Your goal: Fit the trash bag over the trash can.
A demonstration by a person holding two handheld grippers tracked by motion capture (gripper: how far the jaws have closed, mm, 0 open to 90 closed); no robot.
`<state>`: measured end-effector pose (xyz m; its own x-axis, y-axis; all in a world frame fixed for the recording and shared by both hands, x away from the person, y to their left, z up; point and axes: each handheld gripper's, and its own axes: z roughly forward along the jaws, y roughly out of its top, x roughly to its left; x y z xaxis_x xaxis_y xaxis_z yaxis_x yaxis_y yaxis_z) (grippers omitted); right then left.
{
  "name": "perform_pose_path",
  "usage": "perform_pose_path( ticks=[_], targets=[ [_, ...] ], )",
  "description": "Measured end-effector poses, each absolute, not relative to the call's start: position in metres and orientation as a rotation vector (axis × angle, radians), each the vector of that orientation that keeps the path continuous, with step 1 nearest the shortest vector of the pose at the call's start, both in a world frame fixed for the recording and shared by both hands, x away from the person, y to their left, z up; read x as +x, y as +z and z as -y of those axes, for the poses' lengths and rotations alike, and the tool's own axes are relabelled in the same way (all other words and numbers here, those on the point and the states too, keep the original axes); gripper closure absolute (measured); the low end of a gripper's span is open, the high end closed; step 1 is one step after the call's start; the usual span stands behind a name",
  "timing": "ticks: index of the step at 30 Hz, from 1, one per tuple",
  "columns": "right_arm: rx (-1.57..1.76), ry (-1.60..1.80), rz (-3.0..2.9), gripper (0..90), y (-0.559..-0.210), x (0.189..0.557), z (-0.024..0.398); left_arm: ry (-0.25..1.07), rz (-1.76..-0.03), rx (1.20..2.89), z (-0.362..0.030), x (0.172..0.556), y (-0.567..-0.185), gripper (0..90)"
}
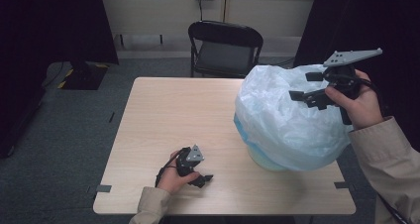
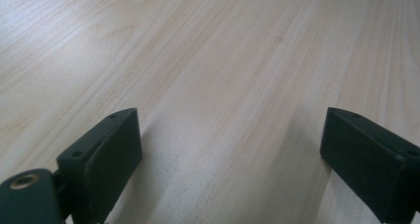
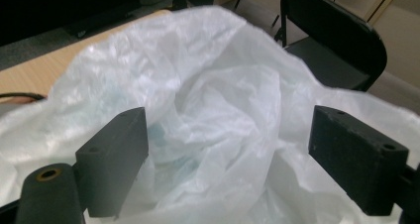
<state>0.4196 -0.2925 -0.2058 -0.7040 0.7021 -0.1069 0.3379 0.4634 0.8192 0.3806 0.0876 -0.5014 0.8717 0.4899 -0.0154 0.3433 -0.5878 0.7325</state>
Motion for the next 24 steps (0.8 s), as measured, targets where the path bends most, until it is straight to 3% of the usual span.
perform_pose_path(
  ticks=[7,24],
  targets=[
    [0.929,1.04,-2.348,15.0,-0.244,0.432,0.293,0.24,-0.597,2.255,-0.087,0.381,-0.501,8.2],
    [0.96,0.905,-2.443,15.2,-0.271,0.464,0.269,0.238,-0.595,2.256,-0.087,0.381,-0.501,7.9]
  ],
)
